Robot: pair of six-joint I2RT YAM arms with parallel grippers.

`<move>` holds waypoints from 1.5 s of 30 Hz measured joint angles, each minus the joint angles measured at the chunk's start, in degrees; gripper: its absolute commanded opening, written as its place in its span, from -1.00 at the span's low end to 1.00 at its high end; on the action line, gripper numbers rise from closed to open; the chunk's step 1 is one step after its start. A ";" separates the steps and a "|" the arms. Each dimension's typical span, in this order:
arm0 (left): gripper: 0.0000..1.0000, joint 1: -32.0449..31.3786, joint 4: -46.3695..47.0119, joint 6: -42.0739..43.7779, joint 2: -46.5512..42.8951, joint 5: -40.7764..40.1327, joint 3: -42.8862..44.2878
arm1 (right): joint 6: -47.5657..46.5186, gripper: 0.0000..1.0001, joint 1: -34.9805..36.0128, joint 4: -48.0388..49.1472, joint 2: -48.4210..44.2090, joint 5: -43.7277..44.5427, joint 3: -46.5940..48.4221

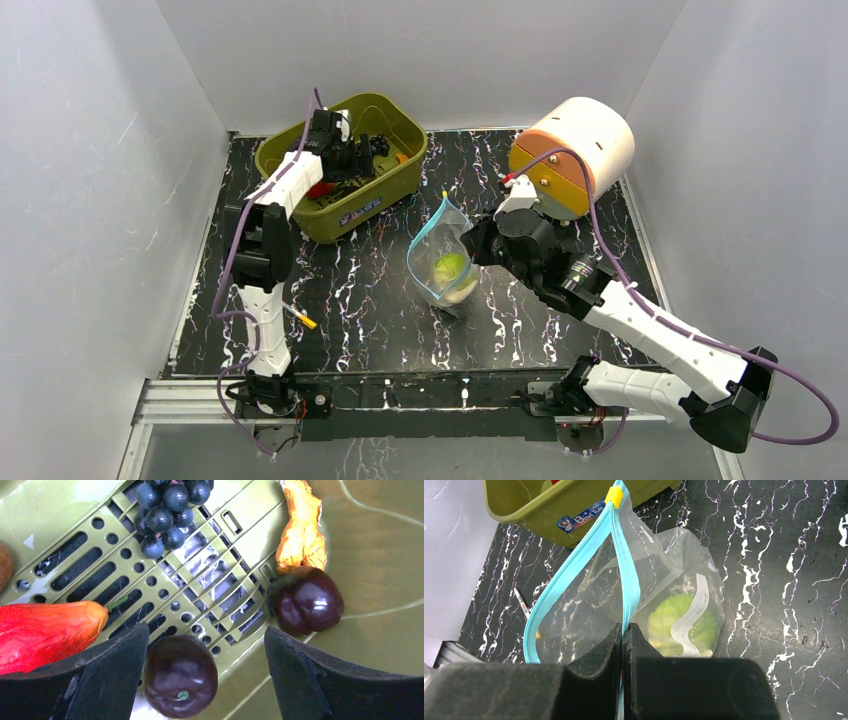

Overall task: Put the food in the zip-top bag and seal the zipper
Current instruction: Pick up the fake fruit from the bin.

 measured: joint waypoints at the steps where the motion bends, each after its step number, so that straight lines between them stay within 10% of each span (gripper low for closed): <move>1: 0.58 0.00 0.37 0.02 0.20 0.33 0.04 | 0.04 -1.00 0.00 -0.04 0.00 0.00 0.00; 13: -0.65 0.02 -1.25 1.51 7.23 1.97 4.04 | 0.68 -1.00 0.00 -0.33 0.00 0.46 0.00; 45: -0.75 0.02 -4.76 2.80 -9.77 -3.91 5.60 | 1.53 -1.00 0.00 -0.26 0.13 0.42 -0.02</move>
